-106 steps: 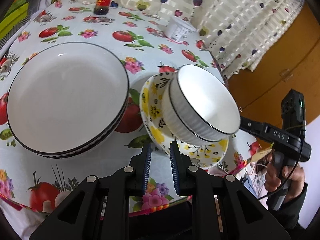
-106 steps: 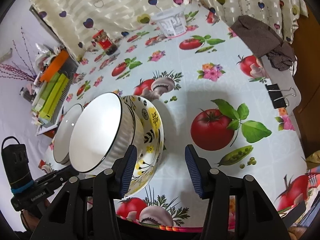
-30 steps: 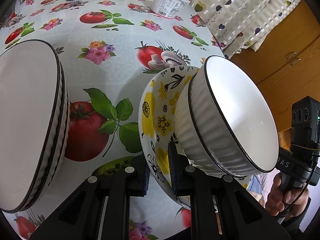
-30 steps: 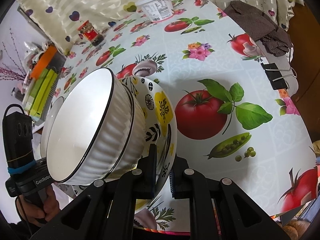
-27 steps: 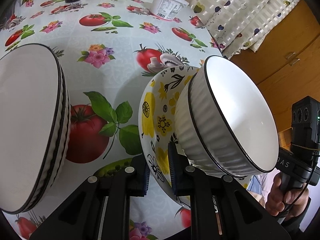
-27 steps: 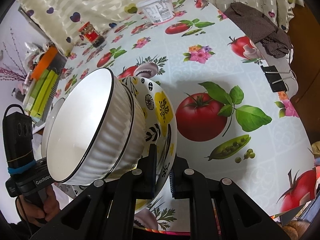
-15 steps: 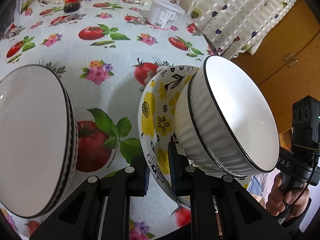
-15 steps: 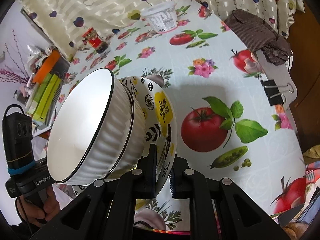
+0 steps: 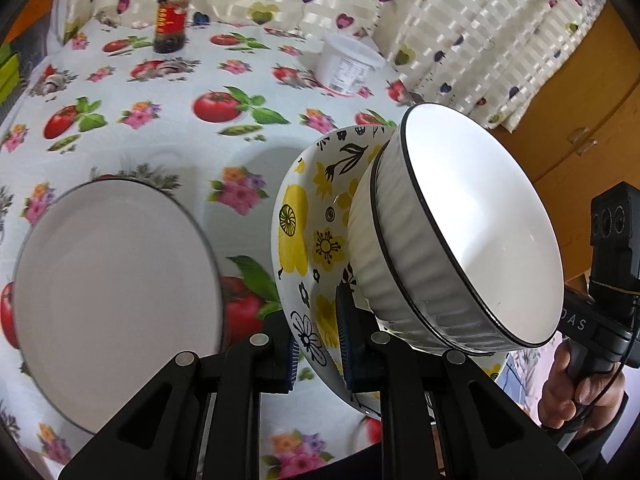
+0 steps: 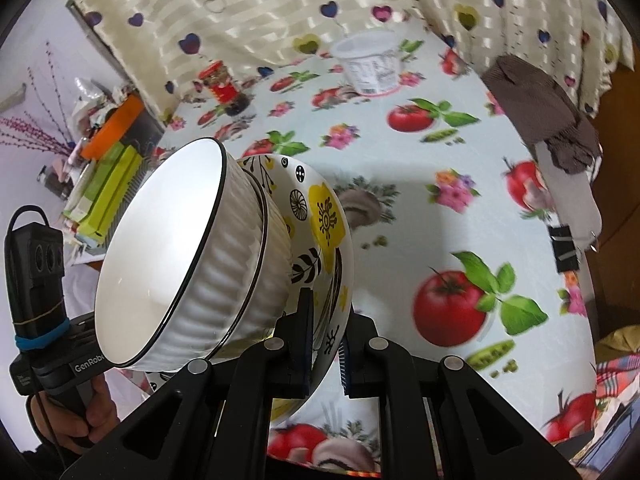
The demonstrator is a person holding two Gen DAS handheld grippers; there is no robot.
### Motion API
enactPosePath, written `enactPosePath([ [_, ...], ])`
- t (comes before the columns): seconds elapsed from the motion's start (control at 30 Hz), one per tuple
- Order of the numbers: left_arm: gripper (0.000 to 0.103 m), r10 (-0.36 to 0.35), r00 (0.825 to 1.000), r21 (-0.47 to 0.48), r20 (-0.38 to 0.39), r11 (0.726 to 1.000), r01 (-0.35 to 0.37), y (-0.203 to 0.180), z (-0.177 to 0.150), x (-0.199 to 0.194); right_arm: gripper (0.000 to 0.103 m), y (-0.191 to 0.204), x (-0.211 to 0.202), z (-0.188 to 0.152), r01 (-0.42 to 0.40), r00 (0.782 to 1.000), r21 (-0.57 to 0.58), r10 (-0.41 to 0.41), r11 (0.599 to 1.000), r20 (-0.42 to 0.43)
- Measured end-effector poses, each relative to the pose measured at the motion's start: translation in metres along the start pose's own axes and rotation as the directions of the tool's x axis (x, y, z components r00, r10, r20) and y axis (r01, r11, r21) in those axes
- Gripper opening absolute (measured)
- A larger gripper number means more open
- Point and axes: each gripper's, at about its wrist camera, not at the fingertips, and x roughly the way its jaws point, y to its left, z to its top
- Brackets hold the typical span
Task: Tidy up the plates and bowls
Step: 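Carry the floral plate with bowls over the white plate stack with both tools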
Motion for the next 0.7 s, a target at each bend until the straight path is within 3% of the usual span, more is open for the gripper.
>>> enactPosePath([
  [0.7, 0.015, 0.158, 0.987, -0.188, 0.036, 0.971, -0.149, 0.111, -0.016, -0.056, 0.01, 0.117, 0.075, 0.023, -0.15, 0.983, -0.141, 0.132, 0.979, -0.125],
])
